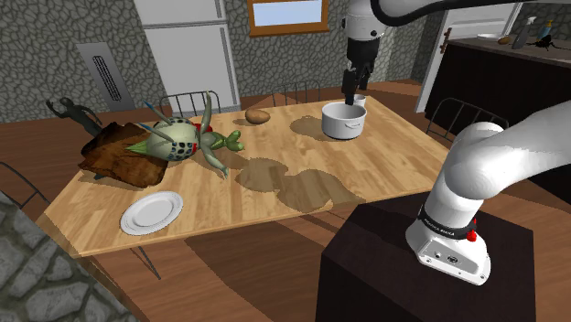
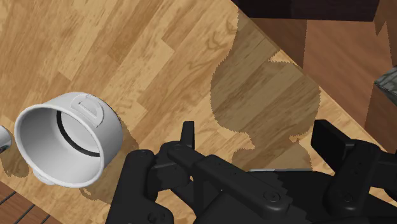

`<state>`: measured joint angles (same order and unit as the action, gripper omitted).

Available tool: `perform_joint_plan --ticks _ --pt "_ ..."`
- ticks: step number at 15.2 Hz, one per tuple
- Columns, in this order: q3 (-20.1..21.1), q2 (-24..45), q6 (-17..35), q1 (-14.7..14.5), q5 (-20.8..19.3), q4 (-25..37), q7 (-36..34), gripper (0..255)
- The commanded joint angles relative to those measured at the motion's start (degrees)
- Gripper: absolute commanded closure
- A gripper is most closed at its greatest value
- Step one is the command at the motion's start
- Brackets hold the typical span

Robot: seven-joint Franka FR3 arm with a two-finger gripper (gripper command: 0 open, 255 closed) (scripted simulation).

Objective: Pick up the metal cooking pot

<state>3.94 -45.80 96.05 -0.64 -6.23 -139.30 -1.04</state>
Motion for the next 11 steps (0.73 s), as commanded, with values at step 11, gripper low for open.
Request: perform_joint_plan --ticks 11 --pt "-9.72 13.46 14.85 3.83 -5.21 -0.56 9.07 0"
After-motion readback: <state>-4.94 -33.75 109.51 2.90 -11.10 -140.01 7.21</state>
